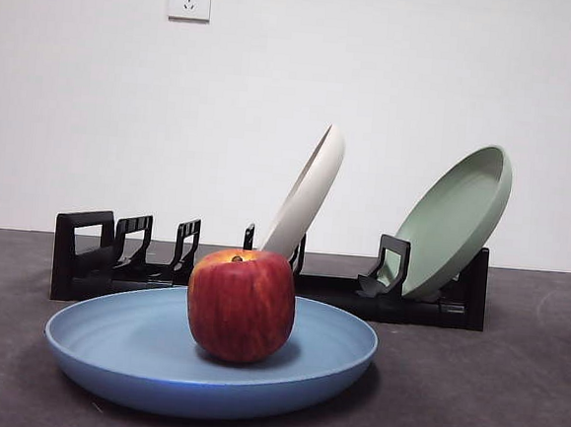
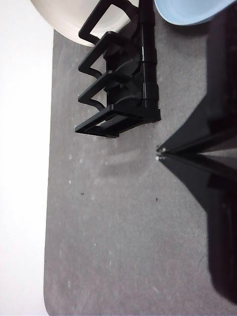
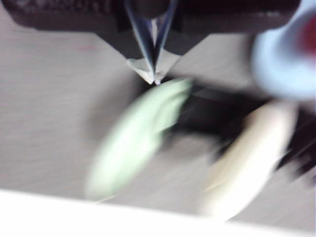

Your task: Take the blue plate from the plate rack,put the plate on the table,take the apple from the table,put the apple in the plate

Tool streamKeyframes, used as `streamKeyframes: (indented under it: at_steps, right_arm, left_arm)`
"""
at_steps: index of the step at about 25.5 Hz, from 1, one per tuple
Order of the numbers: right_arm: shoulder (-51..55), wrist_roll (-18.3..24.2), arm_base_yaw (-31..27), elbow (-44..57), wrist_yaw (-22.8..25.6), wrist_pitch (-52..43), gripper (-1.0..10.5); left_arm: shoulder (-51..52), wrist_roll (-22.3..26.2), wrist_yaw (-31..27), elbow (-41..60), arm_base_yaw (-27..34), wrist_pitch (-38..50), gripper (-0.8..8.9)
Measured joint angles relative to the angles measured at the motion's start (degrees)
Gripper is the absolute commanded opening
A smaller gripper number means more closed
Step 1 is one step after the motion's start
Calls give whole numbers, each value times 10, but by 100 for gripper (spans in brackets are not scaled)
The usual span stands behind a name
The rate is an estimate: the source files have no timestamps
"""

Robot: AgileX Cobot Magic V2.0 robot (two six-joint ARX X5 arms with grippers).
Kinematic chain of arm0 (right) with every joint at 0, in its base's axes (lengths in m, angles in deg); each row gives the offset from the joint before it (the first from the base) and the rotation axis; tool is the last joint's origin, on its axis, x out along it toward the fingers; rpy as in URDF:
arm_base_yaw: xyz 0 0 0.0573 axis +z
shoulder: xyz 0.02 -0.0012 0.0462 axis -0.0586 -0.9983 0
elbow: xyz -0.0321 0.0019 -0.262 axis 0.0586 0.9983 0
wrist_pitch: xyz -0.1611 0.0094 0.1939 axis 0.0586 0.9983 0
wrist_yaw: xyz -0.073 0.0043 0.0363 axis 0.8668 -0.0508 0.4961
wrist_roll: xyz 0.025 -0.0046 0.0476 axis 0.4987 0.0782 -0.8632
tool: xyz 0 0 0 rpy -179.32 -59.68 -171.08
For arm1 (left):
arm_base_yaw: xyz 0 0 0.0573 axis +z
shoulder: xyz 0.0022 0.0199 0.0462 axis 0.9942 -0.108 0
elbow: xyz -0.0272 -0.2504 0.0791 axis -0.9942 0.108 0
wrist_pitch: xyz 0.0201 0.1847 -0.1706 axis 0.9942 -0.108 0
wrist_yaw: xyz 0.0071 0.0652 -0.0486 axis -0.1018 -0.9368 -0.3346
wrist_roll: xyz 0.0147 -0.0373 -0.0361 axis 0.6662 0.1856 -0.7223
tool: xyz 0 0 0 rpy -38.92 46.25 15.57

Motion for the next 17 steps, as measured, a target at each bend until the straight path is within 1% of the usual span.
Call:
streamKeyframes:
  at_steps: [1, 4, 6, 9, 14, 17]
  right_arm:
    - [19, 2, -35, 0, -12, 0, 1]
    - [80, 20, -132, 5, -79, -3, 1]
    - [120, 33, -172, 24, -100, -17, 1]
    - [155, 39, -185, 59, -101, -46, 1]
    - [218, 41, -185, 155, -103, -130, 1]
    - [243, 41, -185, 205, -103, -163, 1]
  left_arm:
    - [0, 0, 0, 0, 0, 0, -3]
    - [0, 0, 0, 0, 0, 0, -3]
    - [0, 0, 0, 0, 0, 0, -3]
    - [0, 0, 0, 0, 0, 0, -3]
    - [0, 0, 0, 0, 0, 0, -3]
    - [0, 0, 0, 0, 0, 0, -3]
